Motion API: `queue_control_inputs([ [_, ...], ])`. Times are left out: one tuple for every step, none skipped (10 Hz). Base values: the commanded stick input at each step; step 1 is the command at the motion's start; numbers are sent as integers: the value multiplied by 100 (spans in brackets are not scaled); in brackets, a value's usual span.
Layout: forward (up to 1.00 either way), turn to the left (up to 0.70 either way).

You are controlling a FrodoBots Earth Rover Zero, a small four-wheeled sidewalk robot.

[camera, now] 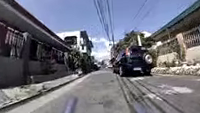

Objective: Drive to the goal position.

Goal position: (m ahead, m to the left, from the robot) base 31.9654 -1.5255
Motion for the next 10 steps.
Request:
queue_control_inputs([
  [100, 0],
  [100, 0],
  [100, -21],
  [100, -35],
  [100, -38],
  [100, -38],
  [100, -34],
  [100, -20],
  [100, -3],
  [100, 0],
])
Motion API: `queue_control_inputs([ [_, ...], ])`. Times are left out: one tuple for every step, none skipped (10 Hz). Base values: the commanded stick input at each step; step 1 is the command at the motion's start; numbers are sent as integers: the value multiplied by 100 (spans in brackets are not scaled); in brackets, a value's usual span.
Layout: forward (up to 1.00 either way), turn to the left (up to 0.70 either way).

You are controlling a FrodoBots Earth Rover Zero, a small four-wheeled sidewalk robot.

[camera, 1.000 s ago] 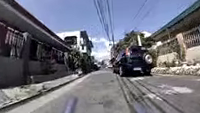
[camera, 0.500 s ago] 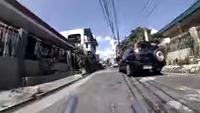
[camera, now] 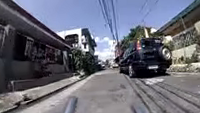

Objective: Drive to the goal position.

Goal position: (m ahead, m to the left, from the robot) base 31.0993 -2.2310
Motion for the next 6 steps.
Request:
queue_control_inputs([
  [100, 0],
  [100, 0],
  [100, 0],
  [100, 0],
  [100, 0],
  [100, 0],
])
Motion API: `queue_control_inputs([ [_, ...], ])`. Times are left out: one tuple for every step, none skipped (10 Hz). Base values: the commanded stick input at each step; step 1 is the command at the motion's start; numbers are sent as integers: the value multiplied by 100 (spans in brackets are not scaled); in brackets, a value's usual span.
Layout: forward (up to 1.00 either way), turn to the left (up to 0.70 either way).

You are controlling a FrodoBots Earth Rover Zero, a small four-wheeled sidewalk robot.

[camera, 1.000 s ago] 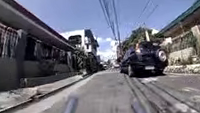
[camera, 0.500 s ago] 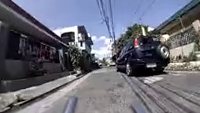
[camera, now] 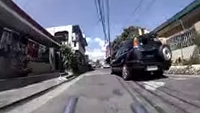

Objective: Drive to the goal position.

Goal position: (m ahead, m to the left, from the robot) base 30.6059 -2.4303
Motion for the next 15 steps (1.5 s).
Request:
queue_control_inputs([
  [100, 0],
  [100, 0],
  [100, 0],
  [100, 0],
  [100, 0],
  [100, 0],
  [100, 0],
  [100, 0],
  [100, 0],
  [100, 0],
  [100, 0],
  [100, 0],
  [100, 0],
  [100, 0],
  [100, 0],
])
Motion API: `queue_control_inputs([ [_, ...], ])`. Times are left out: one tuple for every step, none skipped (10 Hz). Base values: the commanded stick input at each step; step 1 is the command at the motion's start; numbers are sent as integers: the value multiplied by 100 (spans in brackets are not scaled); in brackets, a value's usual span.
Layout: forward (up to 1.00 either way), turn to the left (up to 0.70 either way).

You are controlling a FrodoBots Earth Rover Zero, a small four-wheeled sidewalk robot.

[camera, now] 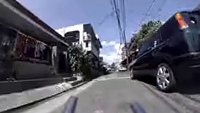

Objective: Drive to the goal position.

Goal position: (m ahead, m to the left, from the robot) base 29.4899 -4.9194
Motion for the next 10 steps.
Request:
queue_control_inputs([
  [100, 0],
  [100, 0],
  [100, 0],
  [100, -12],
  [100, -36],
  [100, -38],
  [100, -33],
  [100, -28],
  [100, -26],
  [100, -10],
])
